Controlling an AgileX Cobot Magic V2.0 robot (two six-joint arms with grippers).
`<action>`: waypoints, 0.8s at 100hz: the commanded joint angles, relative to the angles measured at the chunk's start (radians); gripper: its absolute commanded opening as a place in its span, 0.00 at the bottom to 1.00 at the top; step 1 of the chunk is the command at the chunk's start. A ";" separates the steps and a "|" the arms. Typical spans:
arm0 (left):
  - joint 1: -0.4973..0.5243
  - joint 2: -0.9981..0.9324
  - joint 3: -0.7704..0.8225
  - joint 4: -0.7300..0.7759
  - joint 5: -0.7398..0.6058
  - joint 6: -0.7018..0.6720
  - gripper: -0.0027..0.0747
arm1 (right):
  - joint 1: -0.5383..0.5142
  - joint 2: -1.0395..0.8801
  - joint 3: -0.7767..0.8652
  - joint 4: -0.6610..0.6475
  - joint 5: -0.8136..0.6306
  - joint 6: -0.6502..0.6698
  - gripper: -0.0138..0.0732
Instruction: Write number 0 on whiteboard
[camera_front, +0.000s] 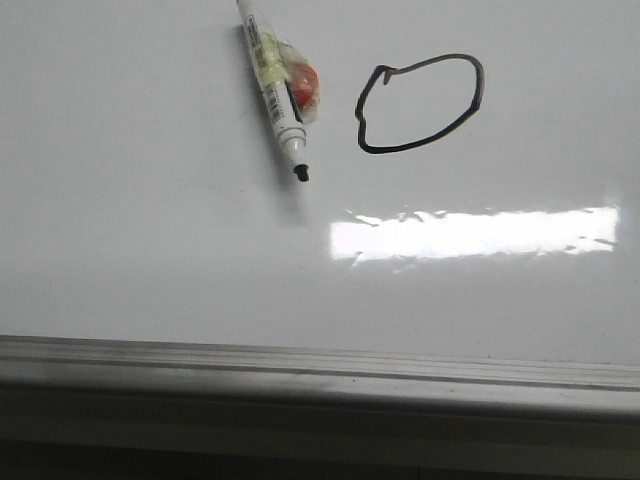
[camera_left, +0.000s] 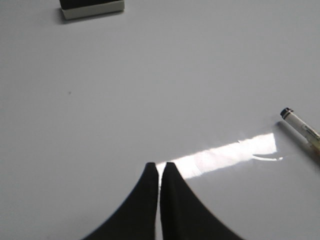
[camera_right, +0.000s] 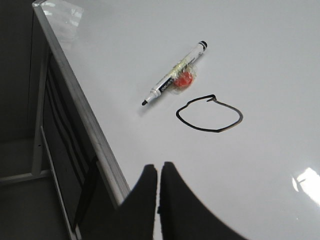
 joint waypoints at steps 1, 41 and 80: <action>0.014 -0.025 -0.012 -0.292 0.018 0.280 0.01 | -0.006 0.012 -0.023 0.001 -0.073 0.003 0.11; 0.011 -0.095 0.003 -0.883 -0.015 0.857 0.01 | -0.006 0.012 -0.023 0.001 -0.073 0.003 0.11; 0.015 -0.095 0.102 -1.504 -0.098 1.264 0.01 | -0.006 0.012 -0.023 0.001 -0.073 0.003 0.11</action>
